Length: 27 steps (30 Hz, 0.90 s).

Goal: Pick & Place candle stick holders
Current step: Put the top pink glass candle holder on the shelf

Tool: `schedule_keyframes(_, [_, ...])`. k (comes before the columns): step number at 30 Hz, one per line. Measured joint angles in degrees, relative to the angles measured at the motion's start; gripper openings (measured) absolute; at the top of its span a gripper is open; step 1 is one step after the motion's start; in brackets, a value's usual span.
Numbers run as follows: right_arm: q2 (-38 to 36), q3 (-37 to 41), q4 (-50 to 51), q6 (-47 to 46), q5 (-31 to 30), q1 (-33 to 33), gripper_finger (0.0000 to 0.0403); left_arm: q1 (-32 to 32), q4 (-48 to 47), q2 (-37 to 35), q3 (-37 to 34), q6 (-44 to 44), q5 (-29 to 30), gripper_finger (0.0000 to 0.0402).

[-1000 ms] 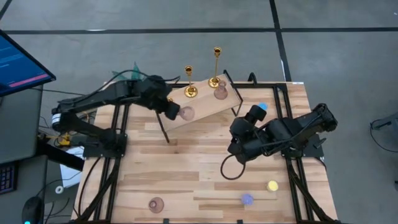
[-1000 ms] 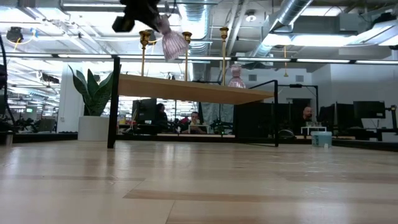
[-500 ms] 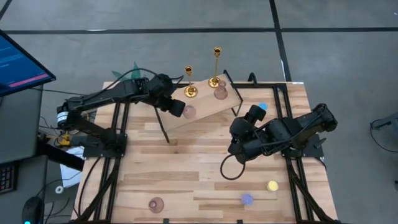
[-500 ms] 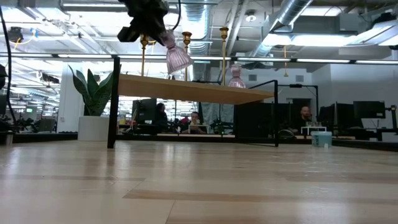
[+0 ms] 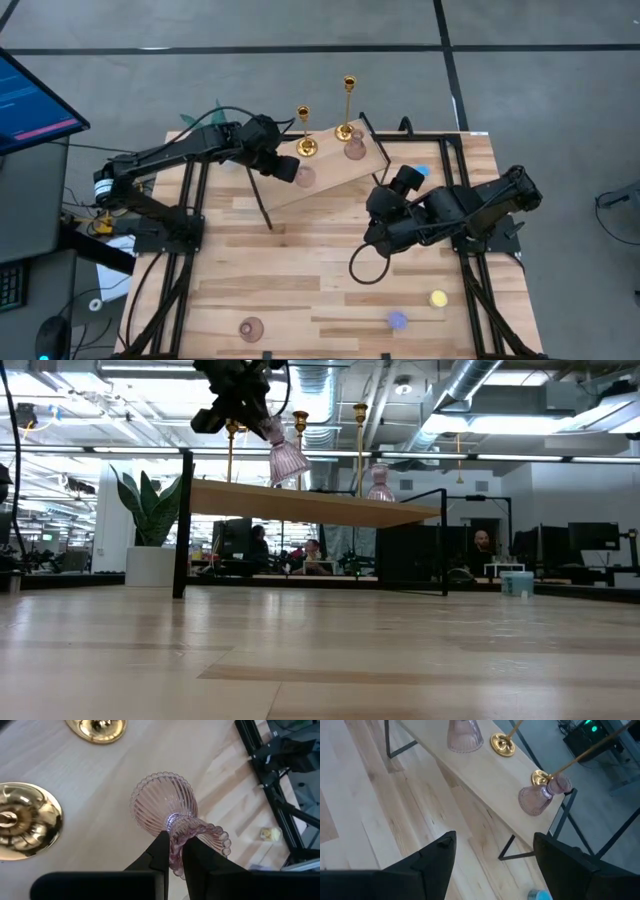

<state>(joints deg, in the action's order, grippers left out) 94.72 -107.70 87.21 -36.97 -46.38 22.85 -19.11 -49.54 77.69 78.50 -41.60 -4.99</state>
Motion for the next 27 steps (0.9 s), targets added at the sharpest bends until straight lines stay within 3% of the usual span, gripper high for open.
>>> schedule_keyframes(27, [0.0, 0.0, -1.0, 1.6, 0.0, -1.3, 0.0256, -2.0, 0.3, 0.5, 0.0, -3.7, 0.5, 0.0032])
